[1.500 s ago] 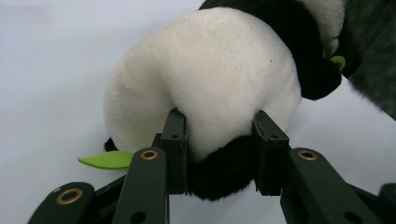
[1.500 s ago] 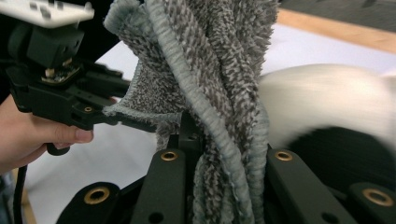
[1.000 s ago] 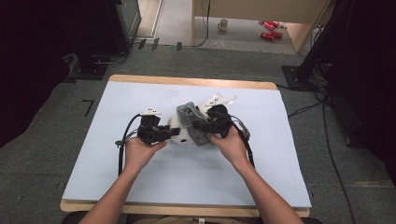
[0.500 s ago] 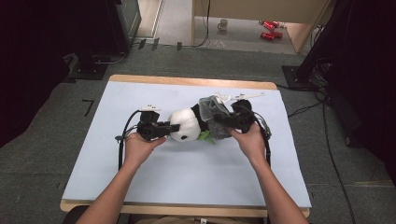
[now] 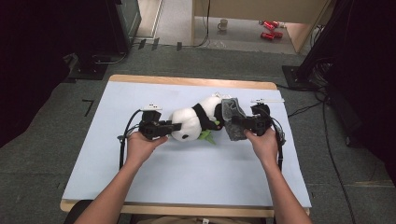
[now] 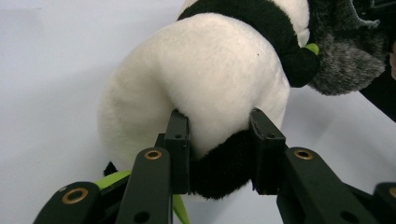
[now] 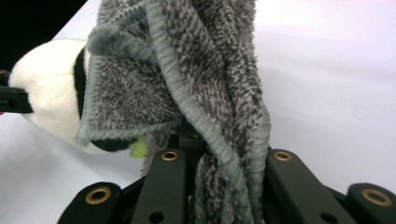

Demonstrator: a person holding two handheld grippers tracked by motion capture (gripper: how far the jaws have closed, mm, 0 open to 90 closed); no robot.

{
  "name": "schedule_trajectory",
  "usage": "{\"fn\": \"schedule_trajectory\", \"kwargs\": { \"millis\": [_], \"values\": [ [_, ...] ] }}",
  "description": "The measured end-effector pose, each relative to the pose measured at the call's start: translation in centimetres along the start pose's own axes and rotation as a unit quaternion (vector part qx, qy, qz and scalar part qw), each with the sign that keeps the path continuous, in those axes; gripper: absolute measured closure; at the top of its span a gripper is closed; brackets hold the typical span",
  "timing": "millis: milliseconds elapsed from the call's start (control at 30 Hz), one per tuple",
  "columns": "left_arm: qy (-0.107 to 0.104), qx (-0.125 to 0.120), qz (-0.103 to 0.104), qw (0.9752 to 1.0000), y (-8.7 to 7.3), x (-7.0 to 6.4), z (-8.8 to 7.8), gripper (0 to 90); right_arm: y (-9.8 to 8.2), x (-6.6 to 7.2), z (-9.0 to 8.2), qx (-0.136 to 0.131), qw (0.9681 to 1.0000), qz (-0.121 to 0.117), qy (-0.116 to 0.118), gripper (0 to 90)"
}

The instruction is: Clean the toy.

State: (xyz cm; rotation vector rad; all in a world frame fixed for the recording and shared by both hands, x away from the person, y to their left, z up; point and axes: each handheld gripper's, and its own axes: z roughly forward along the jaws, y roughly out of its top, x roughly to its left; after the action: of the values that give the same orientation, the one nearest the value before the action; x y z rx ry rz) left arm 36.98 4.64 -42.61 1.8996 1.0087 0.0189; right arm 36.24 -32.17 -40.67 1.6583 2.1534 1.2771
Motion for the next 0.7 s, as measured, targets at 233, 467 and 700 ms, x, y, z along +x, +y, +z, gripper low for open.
{"fn": "schedule_trajectory", "kwargs": {
  "millis": [233,467,700],
  "values": [
    [0.001,-0.023,-0.022,0.9995,-0.2,0.5,0.1,66.3,1.2,1.4,-2.8,-0.01,0.9999,-0.005,0.0,77.6],
    [0.006,-0.023,-0.025,0.9994,-0.1,0.3,-0.2,66.1,1.2,5.8,-1.8,0.003,0.9979,-0.045,0.046,77.5],
    [-0.01,-0.014,-0.04,0.9991,0.1,-0.1,-0.4,66.2,-0.1,5.4,1.2,0.024,0.9982,-0.036,0.043,76.2]
  ]
}}
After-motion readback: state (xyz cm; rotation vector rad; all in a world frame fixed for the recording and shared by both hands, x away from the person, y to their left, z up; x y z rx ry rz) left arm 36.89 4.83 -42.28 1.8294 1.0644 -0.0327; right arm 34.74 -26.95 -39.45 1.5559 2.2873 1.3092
